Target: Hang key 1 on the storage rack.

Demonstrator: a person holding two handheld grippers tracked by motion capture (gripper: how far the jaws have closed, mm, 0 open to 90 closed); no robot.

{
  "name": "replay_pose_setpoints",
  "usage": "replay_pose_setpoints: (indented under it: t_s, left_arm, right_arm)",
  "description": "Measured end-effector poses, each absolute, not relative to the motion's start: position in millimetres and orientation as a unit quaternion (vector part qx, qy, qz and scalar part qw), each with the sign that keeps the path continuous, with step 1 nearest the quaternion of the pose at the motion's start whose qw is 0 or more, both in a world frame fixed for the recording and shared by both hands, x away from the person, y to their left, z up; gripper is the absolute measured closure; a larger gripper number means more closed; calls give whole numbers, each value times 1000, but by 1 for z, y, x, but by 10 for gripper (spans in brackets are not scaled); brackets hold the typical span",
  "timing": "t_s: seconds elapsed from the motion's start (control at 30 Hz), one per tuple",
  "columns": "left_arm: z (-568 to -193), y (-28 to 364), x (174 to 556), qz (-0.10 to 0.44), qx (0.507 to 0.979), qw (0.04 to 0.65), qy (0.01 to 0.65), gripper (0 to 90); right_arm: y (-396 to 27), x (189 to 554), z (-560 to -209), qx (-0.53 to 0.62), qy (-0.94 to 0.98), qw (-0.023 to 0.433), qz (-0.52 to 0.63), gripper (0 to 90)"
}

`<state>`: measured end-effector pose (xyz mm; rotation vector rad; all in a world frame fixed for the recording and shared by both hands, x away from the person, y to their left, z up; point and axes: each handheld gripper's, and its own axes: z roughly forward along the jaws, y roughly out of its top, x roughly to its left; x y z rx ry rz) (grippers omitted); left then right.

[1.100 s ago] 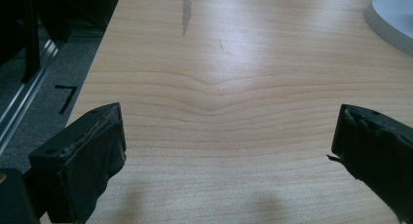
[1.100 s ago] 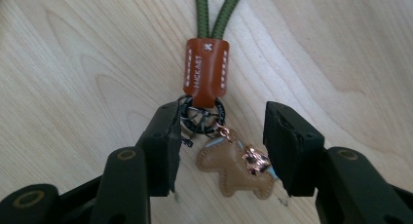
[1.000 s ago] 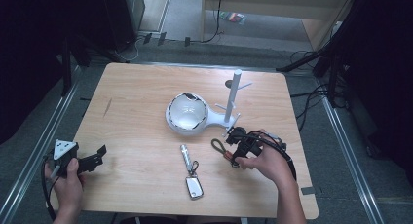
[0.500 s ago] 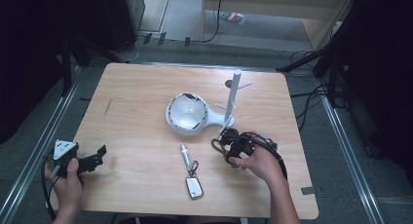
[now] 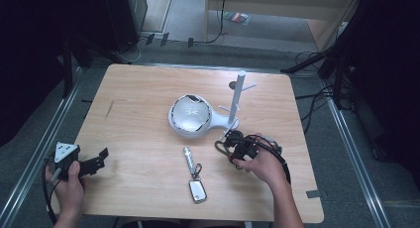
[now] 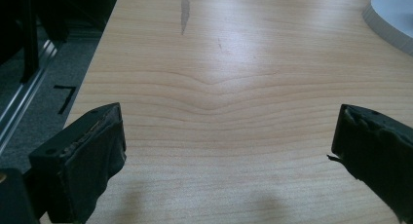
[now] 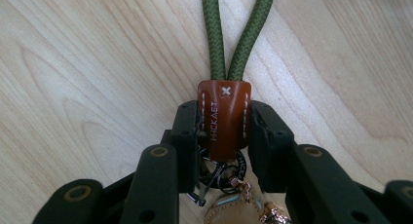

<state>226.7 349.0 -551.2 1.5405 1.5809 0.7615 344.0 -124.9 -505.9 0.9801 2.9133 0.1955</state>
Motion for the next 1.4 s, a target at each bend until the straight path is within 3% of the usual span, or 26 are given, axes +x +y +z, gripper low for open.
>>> replay_pose_setpoints:
  t_s: [0.63, 1.4]
  left_arm:
    - [-551, 349, 227, 301, 607, 392, 622, 0]
    - [-551, 349, 227, 300, 607, 392, 623, 0]
  right_arm:
    - [-159, 345, -478, 357, 921, 54, 150, 680]
    - [-169, 334, -441, 344, 897, 77, 267, 688]
